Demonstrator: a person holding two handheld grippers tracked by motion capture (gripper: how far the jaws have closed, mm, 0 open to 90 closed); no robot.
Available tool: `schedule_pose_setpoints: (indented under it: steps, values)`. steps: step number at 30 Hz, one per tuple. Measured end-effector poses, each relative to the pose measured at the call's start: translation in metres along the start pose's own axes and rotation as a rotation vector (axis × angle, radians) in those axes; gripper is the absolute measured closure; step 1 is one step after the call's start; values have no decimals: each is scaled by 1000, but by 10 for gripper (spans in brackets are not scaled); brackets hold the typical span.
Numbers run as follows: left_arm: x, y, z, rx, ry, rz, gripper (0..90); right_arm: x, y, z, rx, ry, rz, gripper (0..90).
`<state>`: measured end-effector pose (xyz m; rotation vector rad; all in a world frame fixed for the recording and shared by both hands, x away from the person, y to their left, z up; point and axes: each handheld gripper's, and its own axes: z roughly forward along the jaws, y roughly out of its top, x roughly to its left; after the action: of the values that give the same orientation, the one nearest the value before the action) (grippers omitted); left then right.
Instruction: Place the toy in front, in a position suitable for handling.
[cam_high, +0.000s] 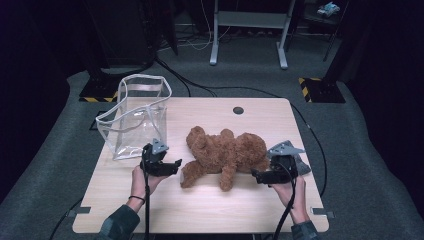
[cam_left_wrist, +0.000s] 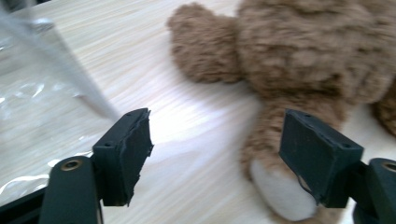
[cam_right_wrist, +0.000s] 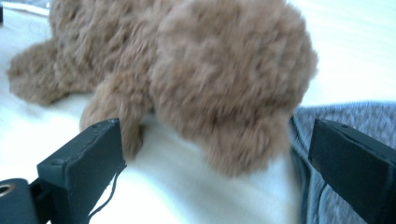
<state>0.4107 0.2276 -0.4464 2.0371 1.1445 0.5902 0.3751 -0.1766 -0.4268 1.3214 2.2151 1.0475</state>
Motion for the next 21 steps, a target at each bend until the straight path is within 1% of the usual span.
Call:
schedule_pose_setpoints:
  steps: [2, 3, 4, 5, 6, 8, 9, 10, 13, 14, 15, 16, 17, 18, 19, 21]
  values:
    - [7, 0, -1, 6, 10, -11, 228, 5, -11, -2, -4, 7, 7, 27]
    - [10, 0, -2, 8, 23, -15, 222, 8, -16, -2, 1, 7, 8, 28]
    - [12, 1, -3, 10, 23, -23, 218, 10, -21, -1, 1, 13, 10, 29]
    - [14, 1, -3, 6, 36, -28, 209, 11, -26, 0, 5, 17, 3, 29]
    - [16, 2, -5, 8, 40, -30, 201, 13, -31, 1, 11, 15, 8, 28]
    - [20, 6, -8, 2, 50, -33, 196, 16, -41, 6, 14, 24, 26, 26]
    - [21, 8, -10, -3, 61, -42, 193, 17, -46, 8, 16, 26, 28, 24]
    - [24, 11, -12, -6, 65, -43, 191, 18, -51, 11, 20, 21, 24, 22]
    - [31, 20, -15, -16, 91, -57, 189, 22, -65, 20, 29, 13, 50, 15]
    - [34, 23, -14, -24, 102, -70, 190, 22, -69, 22, 22, 5, 51, 15]
    - [36, 25, -14, -18, 108, -72, 192, 23, -72, 25, 24, 7, 57, 16]
    - [38, 28, -13, -20, 122, -74, 200, 23, -74, 27, 21, 3, 57, 22]
    - [40, 30, -12, -15, 128, -84, 208, 24, -76, 29, 22, 1, 53, 27]
    - [42, 32, -9, -12, 137, -94, 216, 25, -77, 31, 21, -12, 46, 37]
    - [44, 33, -6, -4, 151, -96, 230, 25, -78, 33, 13, -12, 45, 40]
    - [47, 35, 0, 8, 169, -118, 254, 25, -80, 36, 11, -18, 55, 41]
